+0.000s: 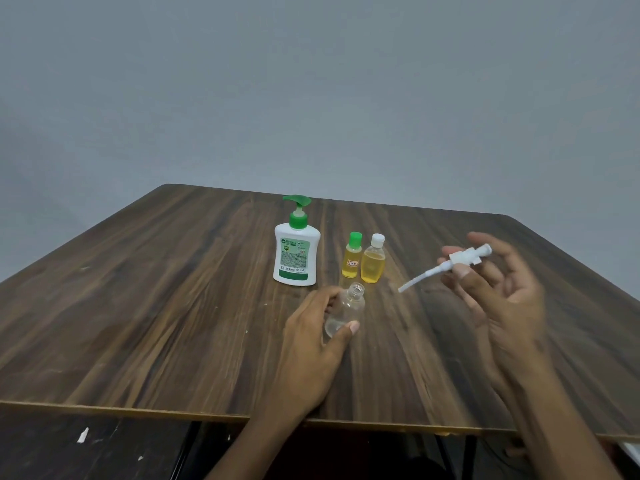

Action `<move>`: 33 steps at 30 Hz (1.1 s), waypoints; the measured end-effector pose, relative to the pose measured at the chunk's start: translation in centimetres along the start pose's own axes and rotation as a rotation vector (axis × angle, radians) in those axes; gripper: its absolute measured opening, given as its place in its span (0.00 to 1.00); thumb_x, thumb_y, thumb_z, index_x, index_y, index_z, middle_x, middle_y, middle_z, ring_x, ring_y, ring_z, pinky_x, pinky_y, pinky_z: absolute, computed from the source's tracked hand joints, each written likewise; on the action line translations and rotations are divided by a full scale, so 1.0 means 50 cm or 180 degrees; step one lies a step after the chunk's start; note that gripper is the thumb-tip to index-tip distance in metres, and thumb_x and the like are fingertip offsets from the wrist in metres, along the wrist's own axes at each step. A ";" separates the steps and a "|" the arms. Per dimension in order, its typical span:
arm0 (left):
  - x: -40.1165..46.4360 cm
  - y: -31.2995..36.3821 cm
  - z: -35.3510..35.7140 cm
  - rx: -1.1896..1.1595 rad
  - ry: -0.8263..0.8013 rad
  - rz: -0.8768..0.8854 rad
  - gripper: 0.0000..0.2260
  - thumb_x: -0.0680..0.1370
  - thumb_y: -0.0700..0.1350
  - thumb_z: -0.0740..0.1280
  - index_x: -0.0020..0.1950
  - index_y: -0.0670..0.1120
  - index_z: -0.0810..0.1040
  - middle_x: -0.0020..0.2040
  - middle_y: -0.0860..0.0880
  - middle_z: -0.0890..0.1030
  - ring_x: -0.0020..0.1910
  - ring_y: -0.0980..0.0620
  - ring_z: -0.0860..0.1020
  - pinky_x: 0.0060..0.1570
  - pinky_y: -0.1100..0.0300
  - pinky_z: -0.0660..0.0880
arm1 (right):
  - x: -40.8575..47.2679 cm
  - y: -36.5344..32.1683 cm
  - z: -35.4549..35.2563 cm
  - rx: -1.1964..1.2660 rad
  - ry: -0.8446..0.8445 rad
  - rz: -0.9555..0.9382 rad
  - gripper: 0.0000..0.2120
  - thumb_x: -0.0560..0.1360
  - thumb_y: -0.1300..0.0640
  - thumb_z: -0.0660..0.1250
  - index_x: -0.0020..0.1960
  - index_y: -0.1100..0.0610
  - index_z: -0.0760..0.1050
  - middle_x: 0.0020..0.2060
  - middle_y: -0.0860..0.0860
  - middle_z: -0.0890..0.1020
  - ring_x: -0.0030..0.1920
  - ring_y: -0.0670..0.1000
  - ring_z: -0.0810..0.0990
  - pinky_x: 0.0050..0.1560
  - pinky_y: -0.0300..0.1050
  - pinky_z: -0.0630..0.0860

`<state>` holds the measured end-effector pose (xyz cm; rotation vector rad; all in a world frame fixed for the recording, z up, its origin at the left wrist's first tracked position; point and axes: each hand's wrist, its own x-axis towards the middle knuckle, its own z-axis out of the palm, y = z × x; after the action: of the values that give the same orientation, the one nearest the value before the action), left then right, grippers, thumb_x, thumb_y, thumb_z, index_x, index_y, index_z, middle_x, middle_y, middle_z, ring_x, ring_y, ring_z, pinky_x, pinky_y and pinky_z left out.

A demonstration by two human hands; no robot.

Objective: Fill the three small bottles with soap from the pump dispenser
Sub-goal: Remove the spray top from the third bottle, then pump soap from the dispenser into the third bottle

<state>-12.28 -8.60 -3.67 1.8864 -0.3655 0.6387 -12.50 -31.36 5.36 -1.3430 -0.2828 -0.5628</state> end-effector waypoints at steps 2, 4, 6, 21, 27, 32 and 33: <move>0.000 0.000 0.000 0.0010 0.0036 0.0016 0.16 0.77 0.48 0.73 0.64 0.53 0.81 0.58 0.60 0.83 0.60 0.59 0.81 0.57 0.65 0.76 | 0.002 0.021 -0.014 -0.0226 0.0127 0.0149 0.21 0.76 0.66 0.70 0.68 0.57 0.73 0.53 0.59 0.85 0.58 0.58 0.84 0.58 0.55 0.81; 0.000 0.003 -0.001 0.0012 0.0029 0.0002 0.15 0.77 0.49 0.73 0.64 0.53 0.81 0.58 0.60 0.83 0.60 0.59 0.81 0.57 0.67 0.76 | 0.012 0.048 -0.027 -0.0899 0.0164 0.0247 0.21 0.77 0.63 0.71 0.67 0.52 0.73 0.50 0.54 0.87 0.54 0.53 0.85 0.56 0.53 0.81; 0.000 0.007 -0.003 -0.0001 0.0043 -0.0011 0.15 0.77 0.49 0.73 0.63 0.54 0.81 0.58 0.61 0.83 0.61 0.61 0.80 0.57 0.71 0.74 | 0.028 0.077 -0.038 -0.1790 0.0012 0.0330 0.21 0.76 0.59 0.72 0.67 0.49 0.71 0.46 0.50 0.87 0.50 0.49 0.85 0.52 0.48 0.80; 0.069 -0.033 -0.120 0.0040 0.0683 -0.0210 0.14 0.78 0.45 0.77 0.64 0.49 0.83 0.56 0.56 0.86 0.54 0.59 0.83 0.52 0.69 0.79 | 0.092 0.165 -0.049 -0.3837 -0.1222 0.0206 0.23 0.74 0.58 0.70 0.68 0.50 0.73 0.49 0.46 0.84 0.47 0.50 0.82 0.50 0.48 0.77; 0.149 -0.100 -0.218 0.0584 0.0872 -0.0110 0.12 0.79 0.42 0.76 0.62 0.49 0.82 0.55 0.54 0.85 0.51 0.61 0.81 0.52 0.63 0.77 | 0.074 0.183 -0.058 -0.3627 -0.1115 0.0037 0.20 0.74 0.61 0.69 0.64 0.47 0.76 0.49 0.42 0.84 0.48 0.45 0.83 0.51 0.50 0.80; 0.163 -0.156 -0.224 0.0920 0.0756 0.0218 0.16 0.78 0.50 0.72 0.63 0.47 0.80 0.56 0.55 0.83 0.49 0.61 0.79 0.51 0.57 0.78 | 0.071 0.165 -0.044 -0.4374 -0.0980 -0.0540 0.16 0.75 0.52 0.69 0.62 0.48 0.75 0.51 0.48 0.84 0.51 0.54 0.80 0.49 0.53 0.77; 0.162 -0.162 -0.221 0.0936 0.0724 0.0251 0.16 0.78 0.50 0.71 0.63 0.47 0.80 0.56 0.55 0.83 0.49 0.59 0.79 0.51 0.55 0.79 | 0.075 0.152 -0.029 -0.4365 -0.0946 -0.0691 0.16 0.75 0.52 0.70 0.62 0.50 0.76 0.52 0.49 0.83 0.51 0.55 0.80 0.50 0.52 0.76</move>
<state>-4.35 5.05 -1.80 2.0559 -0.2071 0.9945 -5.47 -32.68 0.57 -2.7588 -0.2843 -0.7706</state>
